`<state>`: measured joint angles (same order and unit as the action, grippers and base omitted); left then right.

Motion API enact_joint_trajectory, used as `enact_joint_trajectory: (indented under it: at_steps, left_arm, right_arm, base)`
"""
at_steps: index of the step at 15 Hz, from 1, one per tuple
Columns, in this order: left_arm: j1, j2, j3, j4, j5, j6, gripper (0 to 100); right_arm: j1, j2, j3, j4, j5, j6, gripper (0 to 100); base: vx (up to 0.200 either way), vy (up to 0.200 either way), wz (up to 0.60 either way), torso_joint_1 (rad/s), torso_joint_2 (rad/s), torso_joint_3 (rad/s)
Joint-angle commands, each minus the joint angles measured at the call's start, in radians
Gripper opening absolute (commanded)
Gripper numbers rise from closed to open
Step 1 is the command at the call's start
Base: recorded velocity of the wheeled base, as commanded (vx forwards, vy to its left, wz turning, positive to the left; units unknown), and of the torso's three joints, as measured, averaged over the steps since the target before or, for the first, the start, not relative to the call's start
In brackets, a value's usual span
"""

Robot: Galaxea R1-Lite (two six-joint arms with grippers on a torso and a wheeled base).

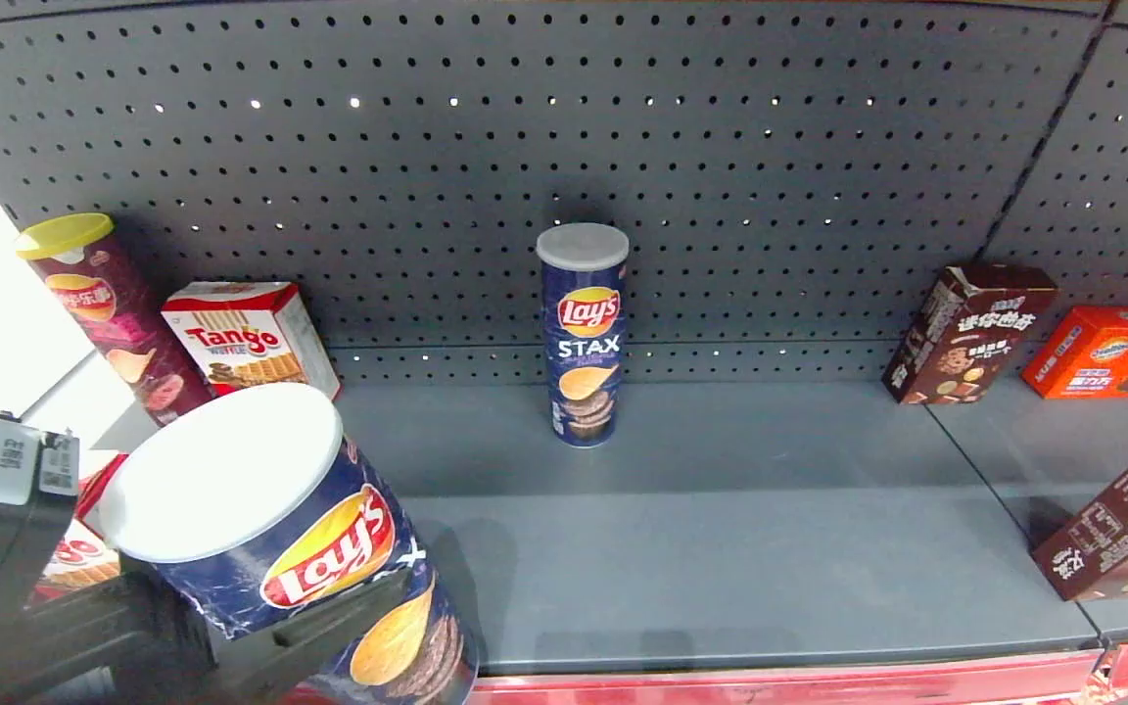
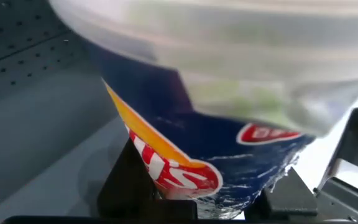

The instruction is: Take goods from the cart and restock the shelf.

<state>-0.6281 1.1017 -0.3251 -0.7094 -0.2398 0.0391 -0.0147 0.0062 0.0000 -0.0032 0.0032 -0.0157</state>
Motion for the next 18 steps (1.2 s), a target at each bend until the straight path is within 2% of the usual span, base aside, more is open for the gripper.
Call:
enact_joint_trajectory:
  at_steps: [1,5,7,13,18]
  left_arm:
    - [-0.001,-0.014,0.003,0.001,-0.001,-0.001,0]
    - [-0.001,-0.036,0.012,0.004,0.000,-0.002,0]
    - [0.002,-0.036,0.021,0.004,0.002,-0.002,0]
    - [0.002,-0.036,0.029,0.004,0.002,-0.001,0]
    - [0.008,-0.071,0.064,0.007,0.011,0.004,0]
  right_arm:
    - [0.001,0.000,0.000,0.000,0.000,-0.001,100]
    - [0.001,0.001,0.000,0.000,-0.002,-0.003,100]
    - [0.001,0.000,0.000,0.000,-0.008,0.003,100]
    - [0.001,0.000,0.000,0.000,-0.008,0.002,100]
    - [0.001,0.000,-0.003,0.002,-0.003,-0.053,100]
  base:
    - [0.000,0.000,0.00,0.000,0.00,0.000]
    - [0.000,0.000,0.00,0.000,0.00,0.000]
    - [0.000,0.000,0.60,0.000,0.00,0.002]
    - [0.000,0.000,0.00,0.000,0.00,0.000]
    - [0.000,0.000,0.00,0.000,0.00,0.000]
